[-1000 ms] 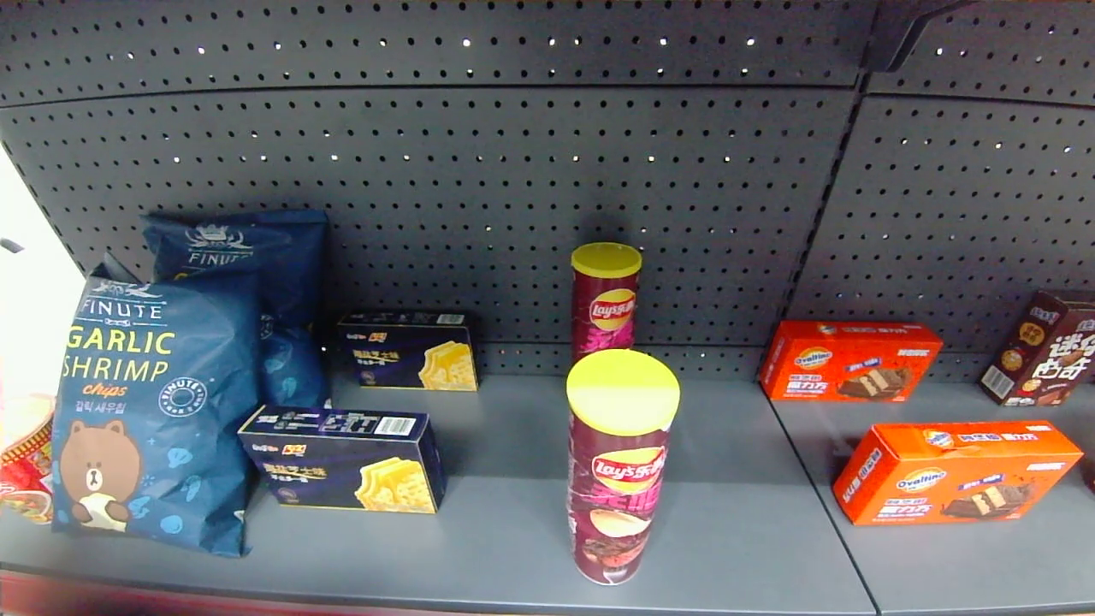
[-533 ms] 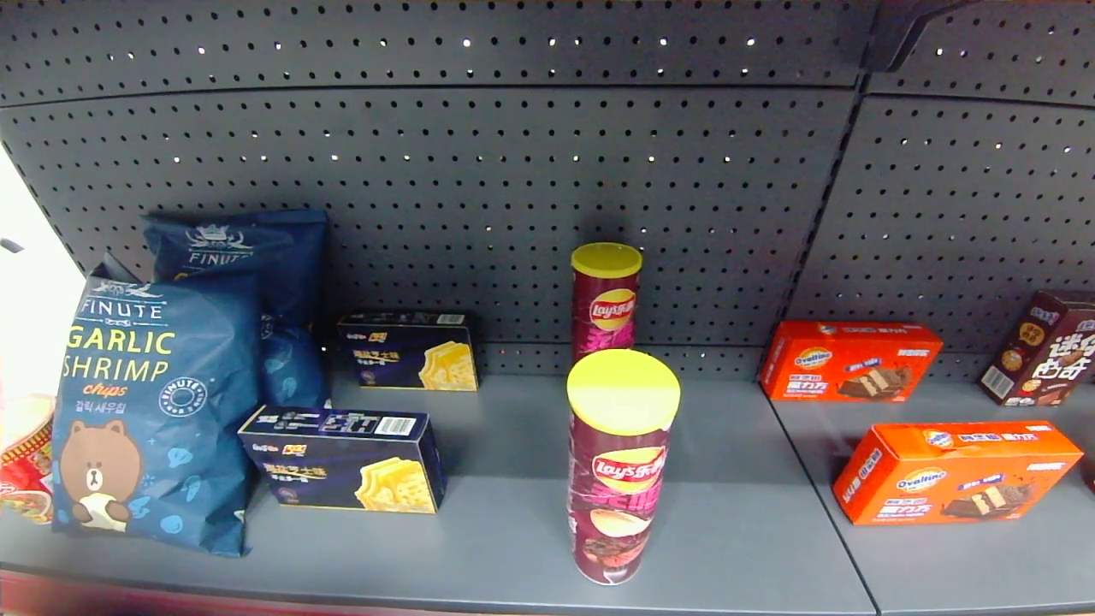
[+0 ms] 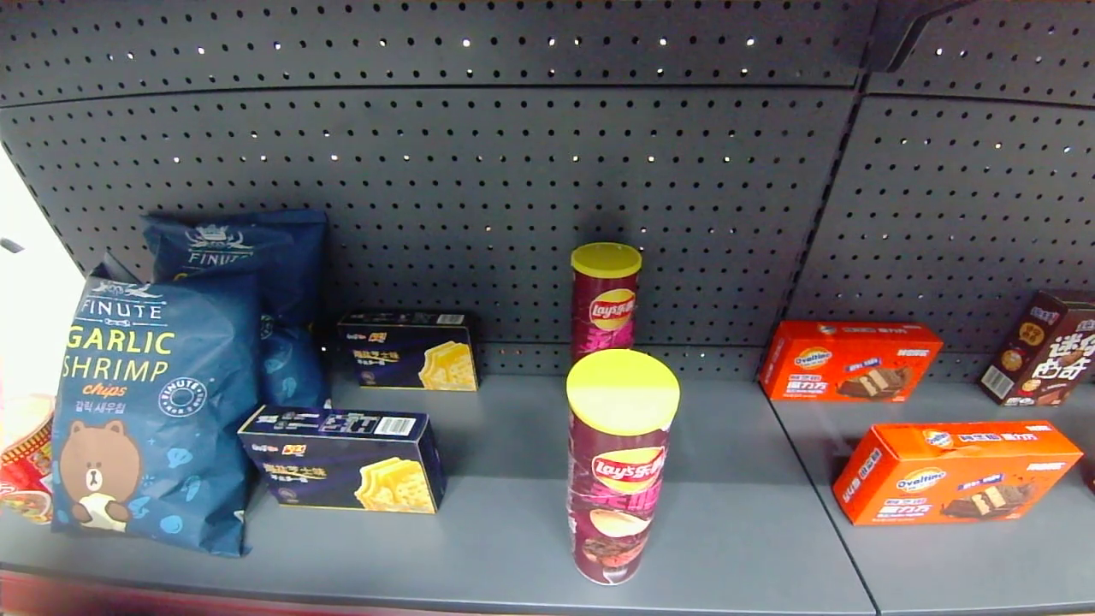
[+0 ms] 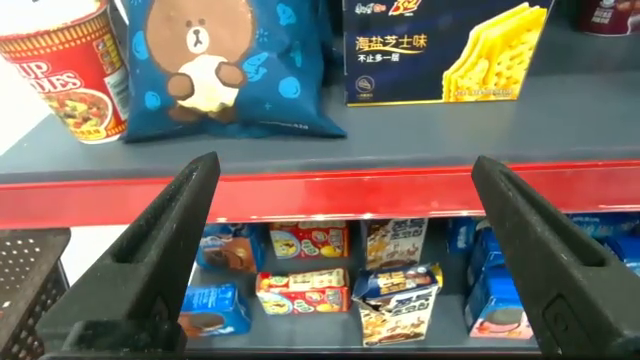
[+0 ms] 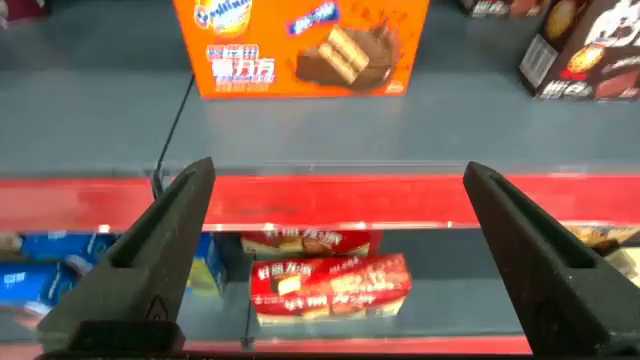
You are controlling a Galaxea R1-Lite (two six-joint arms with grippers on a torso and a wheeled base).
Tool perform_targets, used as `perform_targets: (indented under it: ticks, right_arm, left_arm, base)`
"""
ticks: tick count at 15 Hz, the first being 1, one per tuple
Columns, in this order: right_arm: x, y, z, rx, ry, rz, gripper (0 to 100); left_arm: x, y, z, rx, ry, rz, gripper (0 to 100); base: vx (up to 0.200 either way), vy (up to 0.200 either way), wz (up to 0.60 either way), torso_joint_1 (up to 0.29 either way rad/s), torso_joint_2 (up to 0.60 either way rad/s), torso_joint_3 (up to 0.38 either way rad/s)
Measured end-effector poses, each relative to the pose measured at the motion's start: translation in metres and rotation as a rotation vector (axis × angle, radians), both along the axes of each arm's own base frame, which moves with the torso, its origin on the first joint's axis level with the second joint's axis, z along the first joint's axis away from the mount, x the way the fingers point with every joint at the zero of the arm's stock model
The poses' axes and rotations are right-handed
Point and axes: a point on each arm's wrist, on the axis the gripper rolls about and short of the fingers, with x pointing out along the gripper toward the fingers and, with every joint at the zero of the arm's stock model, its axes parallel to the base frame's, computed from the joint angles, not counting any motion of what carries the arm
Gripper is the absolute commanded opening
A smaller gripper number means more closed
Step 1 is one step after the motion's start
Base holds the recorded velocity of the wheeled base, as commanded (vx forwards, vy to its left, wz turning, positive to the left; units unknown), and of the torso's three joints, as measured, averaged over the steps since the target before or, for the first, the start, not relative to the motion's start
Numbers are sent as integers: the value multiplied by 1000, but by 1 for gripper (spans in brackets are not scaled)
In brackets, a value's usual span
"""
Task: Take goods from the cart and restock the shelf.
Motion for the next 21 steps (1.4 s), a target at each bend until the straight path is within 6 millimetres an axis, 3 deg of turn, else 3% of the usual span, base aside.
perform_targets:
  ticks: [21]
  right_arm:
    - [-7, -2, -2, 13, -87, 103, 100]
  left_arm:
    - [0, 0, 0, 1, -1, -3, 100]
  base:
    - [0, 0, 0, 0, 0, 0]
